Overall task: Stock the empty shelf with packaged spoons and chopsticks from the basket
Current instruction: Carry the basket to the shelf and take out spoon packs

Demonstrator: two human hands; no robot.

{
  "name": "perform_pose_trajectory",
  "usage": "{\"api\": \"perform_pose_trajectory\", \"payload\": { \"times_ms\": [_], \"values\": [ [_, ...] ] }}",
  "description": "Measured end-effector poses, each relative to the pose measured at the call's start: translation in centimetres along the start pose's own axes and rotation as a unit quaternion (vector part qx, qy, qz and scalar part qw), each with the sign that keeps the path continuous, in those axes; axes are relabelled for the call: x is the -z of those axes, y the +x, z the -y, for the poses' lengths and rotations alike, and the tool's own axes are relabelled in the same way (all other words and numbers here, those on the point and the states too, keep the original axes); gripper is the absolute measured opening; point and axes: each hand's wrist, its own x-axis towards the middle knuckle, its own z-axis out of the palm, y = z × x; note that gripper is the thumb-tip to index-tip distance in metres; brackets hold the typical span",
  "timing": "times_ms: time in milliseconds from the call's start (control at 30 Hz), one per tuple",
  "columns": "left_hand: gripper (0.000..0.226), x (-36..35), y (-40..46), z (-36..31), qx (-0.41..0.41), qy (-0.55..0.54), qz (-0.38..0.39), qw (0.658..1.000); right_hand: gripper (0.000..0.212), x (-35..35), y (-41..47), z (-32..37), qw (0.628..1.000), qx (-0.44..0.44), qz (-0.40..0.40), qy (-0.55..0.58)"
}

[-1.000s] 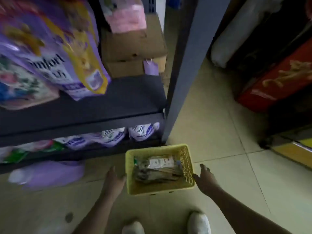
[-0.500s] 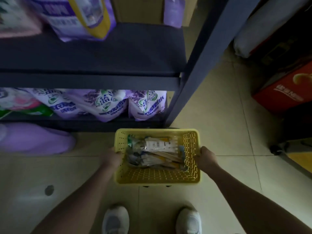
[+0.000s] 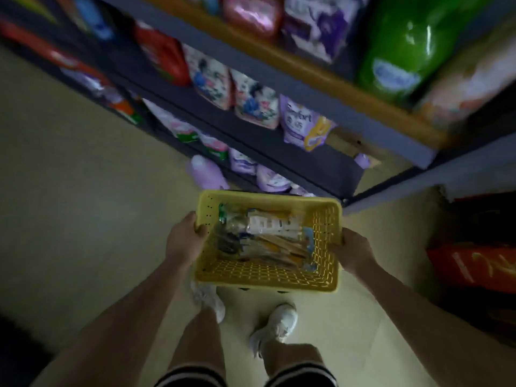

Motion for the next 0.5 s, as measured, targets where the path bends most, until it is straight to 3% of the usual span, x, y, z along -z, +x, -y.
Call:
{"api": "perform_pose_trajectory", "payload": {
  "times_ms": [67, 167, 267, 500],
  "values": [
    [0.022, 4.6, -2.1, 1.9, 0.042, -0.029, -0.028, 0.998, 0.005, 1.1, -1.6, 4.9, 0.998, 0.055, 0.003, -0.025],
    [0.018, 10.9, -4.6, 5.6, 0.091, -0.044, -0.058, 0.993, 0.025, 1.1, -3.7, 13.3, 0.99, 0.131, 0.017, -0.038],
    [0.021, 16.6, -5.9, 10.5, 0.131, -0.077, -0.08, 0.985, 0.031, -0.5, -5.6, 22.1, 0.979, 0.199, 0.034, -0.031],
    [0.04, 30.2, -4.3, 23.0, 0.211, -0.113, -0.117, 0.964, 0.034, -9.2, -8.8, 44.3, 0.966, 0.25, 0.06, 0.0]
  ]
}}
